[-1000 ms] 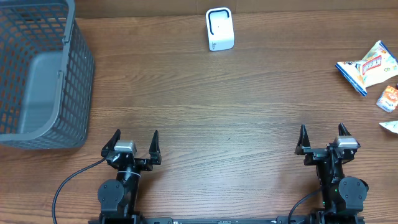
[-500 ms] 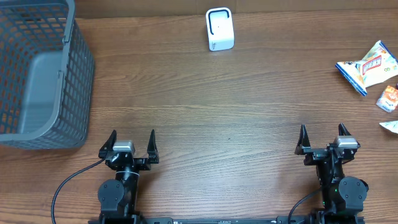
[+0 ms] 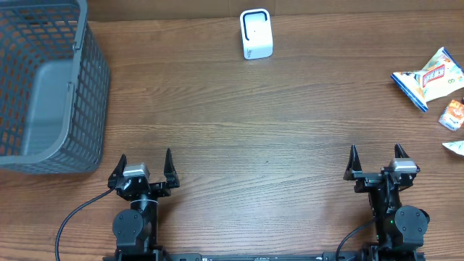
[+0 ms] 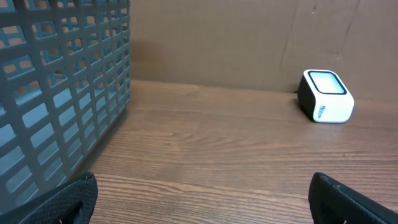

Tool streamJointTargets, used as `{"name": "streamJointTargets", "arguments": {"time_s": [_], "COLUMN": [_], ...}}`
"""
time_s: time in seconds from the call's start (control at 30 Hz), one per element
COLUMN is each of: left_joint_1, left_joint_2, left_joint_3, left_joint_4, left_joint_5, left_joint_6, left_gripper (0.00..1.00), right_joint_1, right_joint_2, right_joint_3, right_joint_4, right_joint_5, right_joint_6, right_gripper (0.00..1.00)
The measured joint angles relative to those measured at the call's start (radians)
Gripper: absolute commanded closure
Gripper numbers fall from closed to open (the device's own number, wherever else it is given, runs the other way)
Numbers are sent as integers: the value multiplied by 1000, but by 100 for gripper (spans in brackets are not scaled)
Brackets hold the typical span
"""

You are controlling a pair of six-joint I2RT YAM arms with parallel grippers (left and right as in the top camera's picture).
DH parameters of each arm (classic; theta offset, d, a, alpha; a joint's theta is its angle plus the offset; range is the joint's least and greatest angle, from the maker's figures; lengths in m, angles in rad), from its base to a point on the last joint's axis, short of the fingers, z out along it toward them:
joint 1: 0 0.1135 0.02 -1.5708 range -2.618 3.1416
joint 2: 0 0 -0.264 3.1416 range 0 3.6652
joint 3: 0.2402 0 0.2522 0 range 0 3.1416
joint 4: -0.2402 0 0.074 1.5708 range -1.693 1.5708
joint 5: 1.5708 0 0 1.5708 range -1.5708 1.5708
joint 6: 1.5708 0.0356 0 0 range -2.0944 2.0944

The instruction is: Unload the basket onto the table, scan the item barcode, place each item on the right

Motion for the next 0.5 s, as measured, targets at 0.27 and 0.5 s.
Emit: {"name": "streamJointTargets", "arguments": {"time_s": [0.27, 0.5], "left_joint_1": [0, 0], "left_joint_2": [0, 0], "left_joint_3": [0, 0], "left_joint_4": [0, 0], "left_joint_5": [-2, -2], "left_joint_6": [23, 31], "left_gripper": [0, 0], "right_joint_1": [0, 0], "right_joint_2": [0, 0], "right_joint_3": [0, 0], "right_joint_4": [0, 0], "right_joint_5": [0, 0], "right_joint_6": [0, 0], "right_gripper": [0, 0]}}
